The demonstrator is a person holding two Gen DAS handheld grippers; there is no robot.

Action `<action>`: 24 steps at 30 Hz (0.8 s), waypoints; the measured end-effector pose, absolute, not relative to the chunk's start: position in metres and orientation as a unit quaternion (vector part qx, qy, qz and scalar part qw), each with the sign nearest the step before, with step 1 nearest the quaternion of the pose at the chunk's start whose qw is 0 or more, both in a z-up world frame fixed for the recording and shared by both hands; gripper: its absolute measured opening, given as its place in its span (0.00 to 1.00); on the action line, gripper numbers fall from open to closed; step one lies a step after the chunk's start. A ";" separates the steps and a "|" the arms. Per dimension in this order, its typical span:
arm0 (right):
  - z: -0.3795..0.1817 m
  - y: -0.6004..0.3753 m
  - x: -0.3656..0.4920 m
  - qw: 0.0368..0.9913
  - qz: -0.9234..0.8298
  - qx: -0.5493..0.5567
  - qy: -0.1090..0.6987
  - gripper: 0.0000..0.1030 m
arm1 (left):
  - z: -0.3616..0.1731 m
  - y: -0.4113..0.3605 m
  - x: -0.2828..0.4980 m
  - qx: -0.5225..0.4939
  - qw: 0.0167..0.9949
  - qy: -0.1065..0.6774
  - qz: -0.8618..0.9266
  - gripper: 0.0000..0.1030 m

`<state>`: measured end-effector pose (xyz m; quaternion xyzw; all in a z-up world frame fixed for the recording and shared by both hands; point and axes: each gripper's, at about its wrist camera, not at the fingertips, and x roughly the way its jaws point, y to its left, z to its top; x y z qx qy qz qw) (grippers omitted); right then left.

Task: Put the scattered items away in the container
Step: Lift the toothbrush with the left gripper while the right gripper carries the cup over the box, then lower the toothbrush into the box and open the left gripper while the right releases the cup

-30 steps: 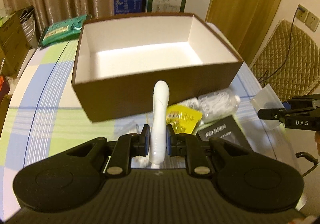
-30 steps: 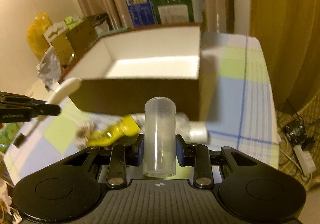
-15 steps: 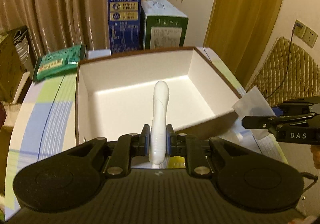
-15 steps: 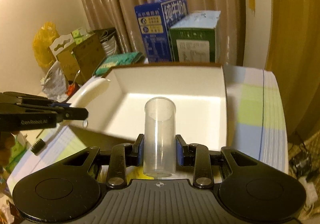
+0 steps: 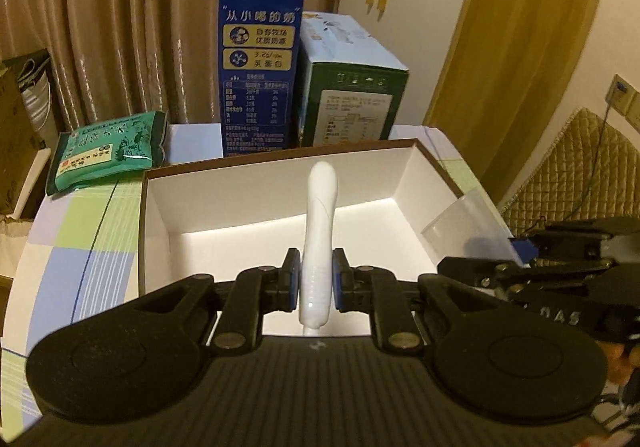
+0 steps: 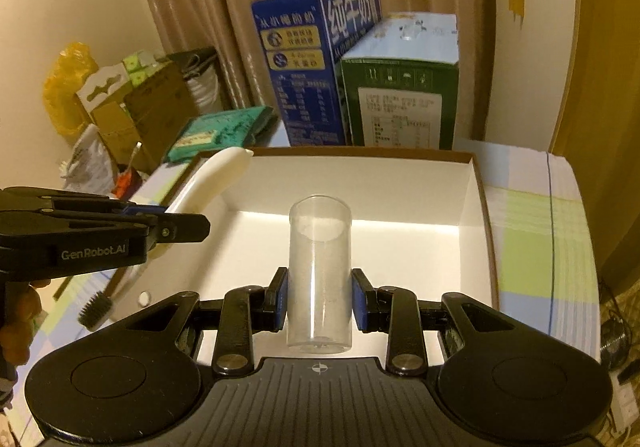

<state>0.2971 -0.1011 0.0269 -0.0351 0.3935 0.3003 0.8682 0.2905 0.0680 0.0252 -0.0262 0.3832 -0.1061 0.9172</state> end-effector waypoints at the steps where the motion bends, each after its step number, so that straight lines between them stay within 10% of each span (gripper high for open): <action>1: 0.024 -0.099 0.301 0.868 0.298 -0.036 0.397 0.28 | 0.022 0.068 0.297 -0.027 0.916 0.385 -0.104 0.12; 24: -0.048 -0.069 0.351 0.836 0.254 -0.071 0.482 0.28 | -0.085 0.082 0.384 -0.056 0.851 0.520 -0.049 0.12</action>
